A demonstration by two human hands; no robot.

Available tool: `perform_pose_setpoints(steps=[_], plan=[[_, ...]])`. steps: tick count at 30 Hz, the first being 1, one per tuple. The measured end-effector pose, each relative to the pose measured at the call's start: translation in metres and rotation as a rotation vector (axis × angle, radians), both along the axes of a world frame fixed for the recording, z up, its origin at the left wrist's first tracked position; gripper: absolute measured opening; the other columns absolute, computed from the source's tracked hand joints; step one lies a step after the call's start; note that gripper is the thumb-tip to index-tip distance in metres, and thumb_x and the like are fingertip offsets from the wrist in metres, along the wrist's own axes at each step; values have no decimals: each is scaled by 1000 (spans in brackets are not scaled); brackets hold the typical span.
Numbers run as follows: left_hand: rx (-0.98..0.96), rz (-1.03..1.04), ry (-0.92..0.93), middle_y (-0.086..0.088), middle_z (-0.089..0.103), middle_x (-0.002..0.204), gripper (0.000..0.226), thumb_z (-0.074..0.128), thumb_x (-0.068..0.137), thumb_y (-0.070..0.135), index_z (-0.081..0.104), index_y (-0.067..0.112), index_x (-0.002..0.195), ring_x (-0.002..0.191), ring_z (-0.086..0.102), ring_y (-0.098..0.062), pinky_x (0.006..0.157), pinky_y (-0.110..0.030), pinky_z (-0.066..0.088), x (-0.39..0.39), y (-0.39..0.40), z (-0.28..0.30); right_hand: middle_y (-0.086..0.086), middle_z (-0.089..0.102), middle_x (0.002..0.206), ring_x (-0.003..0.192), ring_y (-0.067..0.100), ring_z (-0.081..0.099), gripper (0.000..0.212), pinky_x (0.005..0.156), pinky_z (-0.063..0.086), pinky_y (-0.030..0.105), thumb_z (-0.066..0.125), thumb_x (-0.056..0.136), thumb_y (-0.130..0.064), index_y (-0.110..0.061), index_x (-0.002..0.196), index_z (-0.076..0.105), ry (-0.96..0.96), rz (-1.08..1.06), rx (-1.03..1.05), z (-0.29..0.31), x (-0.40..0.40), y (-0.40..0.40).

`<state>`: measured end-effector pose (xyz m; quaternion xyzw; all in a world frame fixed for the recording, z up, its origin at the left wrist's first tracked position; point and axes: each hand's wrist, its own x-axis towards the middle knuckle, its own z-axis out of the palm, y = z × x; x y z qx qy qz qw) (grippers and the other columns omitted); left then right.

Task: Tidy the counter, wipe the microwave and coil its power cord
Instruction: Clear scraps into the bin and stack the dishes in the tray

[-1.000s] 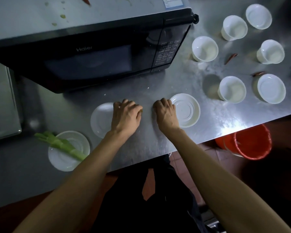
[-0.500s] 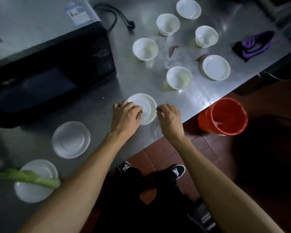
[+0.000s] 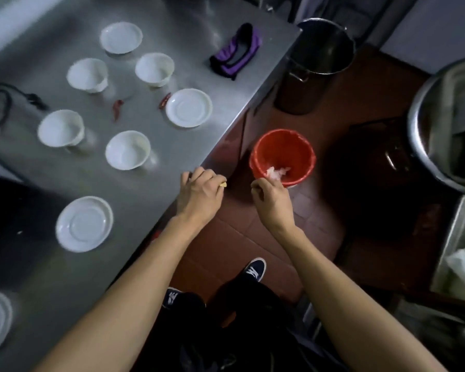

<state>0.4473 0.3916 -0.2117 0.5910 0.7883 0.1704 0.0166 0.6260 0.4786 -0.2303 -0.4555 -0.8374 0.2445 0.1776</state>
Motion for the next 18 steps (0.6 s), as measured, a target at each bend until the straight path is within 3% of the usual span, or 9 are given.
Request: perform_pose_setpoints(steps=[4, 8, 18], plan=[[-44, -102, 8, 6, 66, 90, 13, 68, 86, 25, 74, 25, 98, 93, 56, -22, 82, -39, 34, 47, 53, -2, 8, 67, 84, 75, 33, 61, 9, 61, 49, 39, 64, 80, -8, -14, 86, 66, -19, -106, -35, -1, 56, 36], [-56, -208, 6, 3, 67, 92, 15, 69, 86, 23, 74, 22, 99, 93, 57, -24, 80, -41, 38, 84, 103, -2, 9, 69, 91, 79, 35, 62, 12, 65, 52, 43, 64, 81, -9, -13, 92, 67, -59, -186, -61, -5, 100, 67], [-159, -320, -52, 2, 67, 99, 21, 65, 88, 26, 73, 21, 108, 97, 56, -24, 81, -42, 42, 107, 203, -27, 5, 69, 93, 86, 30, 62, 17, 70, 52, 43, 61, 84, -14, -14, 100, 68, -147, -248, -111, -22, 122, 146]])
